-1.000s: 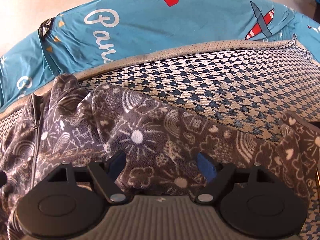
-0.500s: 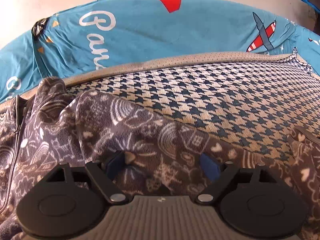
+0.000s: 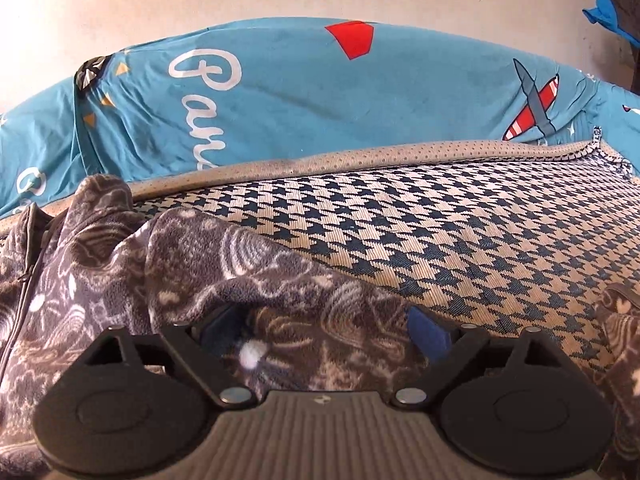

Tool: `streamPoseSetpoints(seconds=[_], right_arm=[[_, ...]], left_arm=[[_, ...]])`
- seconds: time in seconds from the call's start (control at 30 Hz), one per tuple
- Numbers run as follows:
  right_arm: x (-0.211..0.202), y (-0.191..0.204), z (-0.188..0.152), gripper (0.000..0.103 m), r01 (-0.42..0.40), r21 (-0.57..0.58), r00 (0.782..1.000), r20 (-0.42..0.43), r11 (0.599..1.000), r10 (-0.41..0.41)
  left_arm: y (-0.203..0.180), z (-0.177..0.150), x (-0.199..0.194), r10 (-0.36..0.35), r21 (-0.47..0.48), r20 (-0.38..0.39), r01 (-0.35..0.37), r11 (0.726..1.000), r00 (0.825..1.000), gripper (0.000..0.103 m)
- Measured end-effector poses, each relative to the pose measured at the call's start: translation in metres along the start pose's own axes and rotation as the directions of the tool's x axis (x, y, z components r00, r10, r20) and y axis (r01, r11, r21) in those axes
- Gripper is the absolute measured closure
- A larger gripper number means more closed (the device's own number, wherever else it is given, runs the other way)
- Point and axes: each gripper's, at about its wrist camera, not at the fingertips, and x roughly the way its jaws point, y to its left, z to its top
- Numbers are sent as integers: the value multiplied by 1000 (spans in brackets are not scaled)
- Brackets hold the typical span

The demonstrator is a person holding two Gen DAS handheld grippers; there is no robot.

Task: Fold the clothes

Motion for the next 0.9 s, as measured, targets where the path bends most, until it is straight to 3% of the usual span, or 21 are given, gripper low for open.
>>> streamPoseSetpoints(seconds=[0.6, 0.9], right_arm=[[-2, -2, -2, 5, -21, 7, 1000, 17, 1000, 21], [2, 2, -8, 5, -3, -12, 1000, 13, 1000, 3]], left_arm=[[3, -1, 0, -23, -1, -1, 23, 1000, 1000, 0], [8, -1, 2, 12, -4, 5, -12, 1000, 1000, 0]])
